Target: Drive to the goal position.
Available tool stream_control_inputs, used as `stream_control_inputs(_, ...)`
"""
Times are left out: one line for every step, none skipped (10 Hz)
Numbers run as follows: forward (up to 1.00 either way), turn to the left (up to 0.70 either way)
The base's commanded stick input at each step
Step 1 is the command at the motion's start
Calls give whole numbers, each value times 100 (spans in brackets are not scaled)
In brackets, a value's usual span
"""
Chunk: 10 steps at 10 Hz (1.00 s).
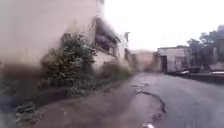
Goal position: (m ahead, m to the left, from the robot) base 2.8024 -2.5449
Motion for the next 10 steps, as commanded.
stream_control_inputs(50, -42)
stream_control_inputs(50, -42)
stream_control_inputs(50, -42)
stream_control_inputs(50, -42)
stream_control_inputs(50, -42)
stream_control_inputs(50, -42)
stream_control_inputs(50, -42)
stream_control_inputs(50, -42)
stream_control_inputs(50, -42)
stream_control_inputs(50, -42)
